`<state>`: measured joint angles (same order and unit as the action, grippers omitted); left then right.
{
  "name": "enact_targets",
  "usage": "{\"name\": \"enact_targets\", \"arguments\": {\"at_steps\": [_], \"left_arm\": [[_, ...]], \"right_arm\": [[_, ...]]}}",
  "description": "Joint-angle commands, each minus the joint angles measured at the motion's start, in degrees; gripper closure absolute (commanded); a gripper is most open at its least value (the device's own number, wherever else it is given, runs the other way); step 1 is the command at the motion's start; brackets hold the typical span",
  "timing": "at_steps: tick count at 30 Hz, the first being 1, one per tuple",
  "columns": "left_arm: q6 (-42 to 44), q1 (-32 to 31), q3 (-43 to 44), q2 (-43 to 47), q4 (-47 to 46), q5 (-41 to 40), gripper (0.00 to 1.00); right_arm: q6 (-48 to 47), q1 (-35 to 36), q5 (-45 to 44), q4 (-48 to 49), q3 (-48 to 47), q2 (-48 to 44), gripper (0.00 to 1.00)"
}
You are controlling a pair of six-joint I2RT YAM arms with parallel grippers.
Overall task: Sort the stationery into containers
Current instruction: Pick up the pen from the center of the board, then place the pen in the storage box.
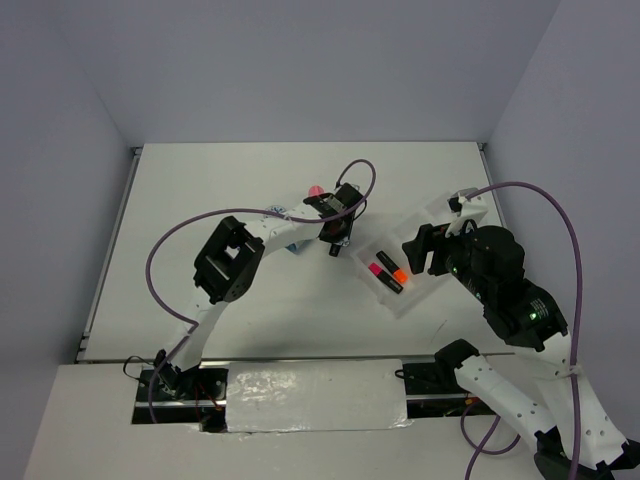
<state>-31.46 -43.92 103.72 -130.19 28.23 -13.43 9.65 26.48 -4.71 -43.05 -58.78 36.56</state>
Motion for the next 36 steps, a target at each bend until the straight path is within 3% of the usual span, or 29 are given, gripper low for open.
{"name": "enact_targets", "arguments": {"at_steps": [1,14,22,29,33,36], "left_arm": [[0.4,-0.1,0.7,1.2,-0.3,-0.9,0.88],[0.5,-0.5,2.2,10.7,-1.0,-6.9,0.94],[-3.2,-1.8,-1.2,16.9,-5.0,-0.7,0.96],[-19.6,-6.1,-11.2,27.9,-12.8,-2.7,0.96],[-30.2,-9.9,-23.4,32.5,-24.5,-5.1,0.95],[-34.3,-13.3,-27.6,33.2,-31.7,-7.3,0.92]], "right_arm": [[-0.7,0.2,0.2,0.3,-0.8,0.0,0.25],[-0.3,0.2,-1.8,0.0,-0.9,1.1,0.25],[0.2,0.2,-3.2,0.0,-1.2,0.7,0.25],[3.1,0.2,-9.3,1.2,-1.3,-1.1,0.24],[4.0,0.1,-10.4,1.1,-1.9,-1.3,0.24],[4.1,0.1,-10.0,1.3,-2.2,-1.2,0.24]]}}
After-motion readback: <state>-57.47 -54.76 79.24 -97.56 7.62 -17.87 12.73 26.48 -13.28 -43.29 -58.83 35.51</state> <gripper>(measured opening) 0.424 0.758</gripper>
